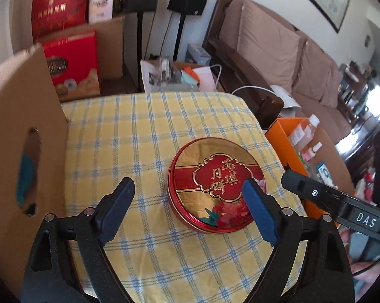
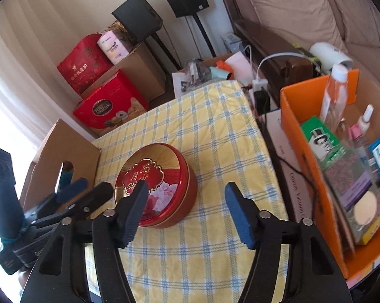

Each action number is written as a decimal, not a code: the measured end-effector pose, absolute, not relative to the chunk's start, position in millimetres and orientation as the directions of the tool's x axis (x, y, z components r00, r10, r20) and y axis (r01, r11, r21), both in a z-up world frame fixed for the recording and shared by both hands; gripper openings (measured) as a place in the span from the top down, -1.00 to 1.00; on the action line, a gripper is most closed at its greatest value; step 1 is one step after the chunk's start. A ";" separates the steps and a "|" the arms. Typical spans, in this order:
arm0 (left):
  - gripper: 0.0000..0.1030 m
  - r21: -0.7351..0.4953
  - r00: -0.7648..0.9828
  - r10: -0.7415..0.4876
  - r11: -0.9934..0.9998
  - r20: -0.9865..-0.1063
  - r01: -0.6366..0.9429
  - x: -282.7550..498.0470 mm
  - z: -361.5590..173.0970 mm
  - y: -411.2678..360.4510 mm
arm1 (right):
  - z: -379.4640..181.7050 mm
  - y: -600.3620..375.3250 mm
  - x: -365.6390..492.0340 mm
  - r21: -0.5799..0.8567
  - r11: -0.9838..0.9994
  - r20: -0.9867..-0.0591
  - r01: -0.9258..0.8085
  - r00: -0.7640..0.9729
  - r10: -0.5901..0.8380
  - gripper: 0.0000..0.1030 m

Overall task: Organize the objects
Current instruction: 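Close the left gripper on the rim of the red tin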

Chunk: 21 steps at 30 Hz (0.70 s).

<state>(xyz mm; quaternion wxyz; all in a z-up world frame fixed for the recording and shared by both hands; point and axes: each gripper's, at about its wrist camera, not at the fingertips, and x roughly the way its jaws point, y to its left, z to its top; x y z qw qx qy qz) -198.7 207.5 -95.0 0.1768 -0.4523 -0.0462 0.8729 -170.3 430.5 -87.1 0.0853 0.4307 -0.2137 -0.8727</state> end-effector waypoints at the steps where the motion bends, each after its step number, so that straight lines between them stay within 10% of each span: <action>1: -0.65 -0.256 -0.521 0.360 -0.930 -0.774 -0.262 -200.9 -97.5 205.8 | -89.7 431.0 -172.2 0.460 -0.887 -0.713 -0.038 -0.611 -0.343 -0.18; 21: -0.39 -0.525 -0.387 0.560 -0.827 -0.733 -0.204 -231.4 -140.0 190.6 | -133.8 440.4 -200.8 0.685 -0.724 -0.635 -0.086 -0.558 -0.534 0.02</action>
